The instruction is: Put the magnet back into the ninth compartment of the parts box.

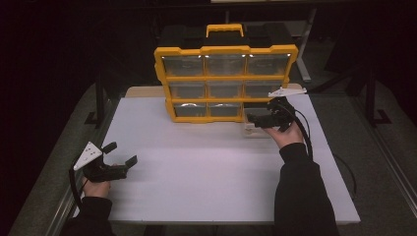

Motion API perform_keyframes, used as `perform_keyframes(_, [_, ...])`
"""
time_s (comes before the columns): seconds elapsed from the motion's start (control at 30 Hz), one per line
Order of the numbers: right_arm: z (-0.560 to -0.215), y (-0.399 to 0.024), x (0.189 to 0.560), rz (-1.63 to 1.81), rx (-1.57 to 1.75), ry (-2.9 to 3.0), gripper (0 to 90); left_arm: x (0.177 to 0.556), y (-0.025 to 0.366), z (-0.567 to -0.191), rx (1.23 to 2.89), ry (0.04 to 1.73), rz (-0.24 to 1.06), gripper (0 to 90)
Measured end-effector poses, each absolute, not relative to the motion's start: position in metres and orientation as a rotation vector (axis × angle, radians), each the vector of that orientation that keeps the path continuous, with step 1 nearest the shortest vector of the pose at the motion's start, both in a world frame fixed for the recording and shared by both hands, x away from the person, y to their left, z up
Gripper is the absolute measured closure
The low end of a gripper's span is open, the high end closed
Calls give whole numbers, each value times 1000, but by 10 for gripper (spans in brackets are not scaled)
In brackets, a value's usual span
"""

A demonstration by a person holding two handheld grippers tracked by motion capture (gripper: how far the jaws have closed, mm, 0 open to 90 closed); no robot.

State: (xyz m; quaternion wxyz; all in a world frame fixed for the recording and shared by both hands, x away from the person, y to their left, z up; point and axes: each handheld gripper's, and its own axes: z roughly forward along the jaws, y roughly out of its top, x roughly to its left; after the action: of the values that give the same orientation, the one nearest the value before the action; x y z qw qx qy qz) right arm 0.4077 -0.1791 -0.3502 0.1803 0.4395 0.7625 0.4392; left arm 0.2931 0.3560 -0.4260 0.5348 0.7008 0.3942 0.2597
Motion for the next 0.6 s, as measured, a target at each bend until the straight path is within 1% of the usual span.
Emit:
perform_keyframes(0.03, [-350, -179, 407, 1240, 1243, 2153, 18, 293, 356, -426, 1670, 939, 618, 0])
perform_keyframes(0.13, [-348, -180, 405, 1246, 1230, 2157, 0, 293, 356, -426, 1669, 938, 619, 0])
perform_keyframes(0.6, [-347, -189, 386, 1280, 1211, 2135, 0, 293, 357, -425, 1667, 937, 627, 0])
